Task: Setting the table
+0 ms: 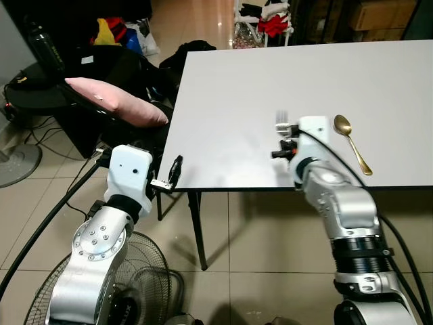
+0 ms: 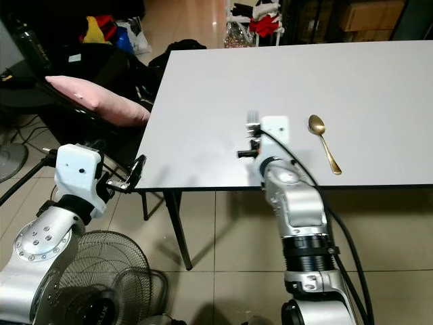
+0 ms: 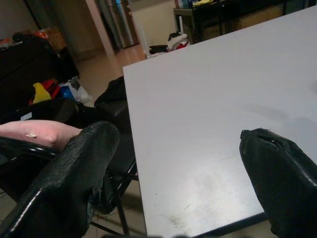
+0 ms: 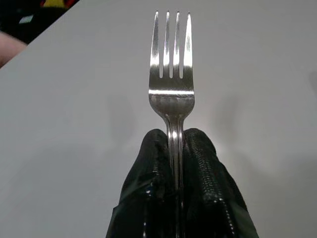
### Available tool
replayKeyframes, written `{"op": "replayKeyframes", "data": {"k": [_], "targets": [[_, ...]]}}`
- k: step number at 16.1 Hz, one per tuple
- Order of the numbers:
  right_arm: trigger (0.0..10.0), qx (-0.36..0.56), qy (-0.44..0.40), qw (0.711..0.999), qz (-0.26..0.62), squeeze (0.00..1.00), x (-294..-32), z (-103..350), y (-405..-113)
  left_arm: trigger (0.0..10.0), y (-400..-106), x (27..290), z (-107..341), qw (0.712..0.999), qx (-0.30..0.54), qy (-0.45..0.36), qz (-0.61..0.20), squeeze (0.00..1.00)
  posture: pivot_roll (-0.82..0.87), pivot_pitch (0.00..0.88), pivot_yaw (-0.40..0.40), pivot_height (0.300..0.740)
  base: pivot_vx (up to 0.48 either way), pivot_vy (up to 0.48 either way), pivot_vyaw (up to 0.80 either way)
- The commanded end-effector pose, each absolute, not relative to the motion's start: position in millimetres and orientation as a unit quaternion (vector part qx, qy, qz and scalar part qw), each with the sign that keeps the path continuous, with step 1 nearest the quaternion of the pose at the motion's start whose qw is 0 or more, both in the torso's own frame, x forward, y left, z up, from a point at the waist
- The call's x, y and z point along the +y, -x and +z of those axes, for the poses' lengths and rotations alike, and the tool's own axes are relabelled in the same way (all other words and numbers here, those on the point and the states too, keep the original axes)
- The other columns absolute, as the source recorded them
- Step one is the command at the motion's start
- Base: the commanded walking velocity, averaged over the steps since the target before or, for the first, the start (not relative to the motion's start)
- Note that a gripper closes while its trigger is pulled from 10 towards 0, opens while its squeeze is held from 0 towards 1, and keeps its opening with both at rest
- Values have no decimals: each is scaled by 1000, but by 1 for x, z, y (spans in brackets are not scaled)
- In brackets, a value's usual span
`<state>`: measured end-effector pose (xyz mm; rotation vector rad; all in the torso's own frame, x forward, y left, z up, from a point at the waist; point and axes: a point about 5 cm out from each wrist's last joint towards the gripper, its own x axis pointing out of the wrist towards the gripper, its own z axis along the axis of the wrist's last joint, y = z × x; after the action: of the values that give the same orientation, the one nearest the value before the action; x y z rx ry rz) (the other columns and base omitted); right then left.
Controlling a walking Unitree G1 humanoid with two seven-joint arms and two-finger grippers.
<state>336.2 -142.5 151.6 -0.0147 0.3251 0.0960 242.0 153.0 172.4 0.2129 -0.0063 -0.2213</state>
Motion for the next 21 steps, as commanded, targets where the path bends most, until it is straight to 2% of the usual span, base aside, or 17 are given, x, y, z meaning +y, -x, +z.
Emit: {"op": "replayKeyframes", "data": {"k": [1,5,7,10,17,21], "targets": [[10000,147,-1,987,63,0,-139,157,-334,10000,-243,156,171,989,1,-105,-107,0,-69,27,103,740,0,0,0],[10000,112,24,988,100,0,-135,172,-322,10000,-235,156,165,993,6,-76,-87,0,-78,20,72,740,284,0,0],[10000,90,-10,989,120,0,-133,174,-303,10000,-226,154,159,995,7,-61,-73,0,-78,21,57,740,311,0,0],[10000,93,-14,987,133,0,-132,168,-290,10000,-222,150,161,996,-1,-55,-70,0,-79,24,55,740,338,0,-790],[10000,83,13,984,158,0,-125,169,-284,10000,-213,152,164,997,-9,-61,-50,0,-70,34,52,740,329,0,0],[10000,128,29,977,168,0,-111,161,-295,10000,-212,153,165,995,-1,-72,-74,0,-66,39,55,740,0,0,0]]}}
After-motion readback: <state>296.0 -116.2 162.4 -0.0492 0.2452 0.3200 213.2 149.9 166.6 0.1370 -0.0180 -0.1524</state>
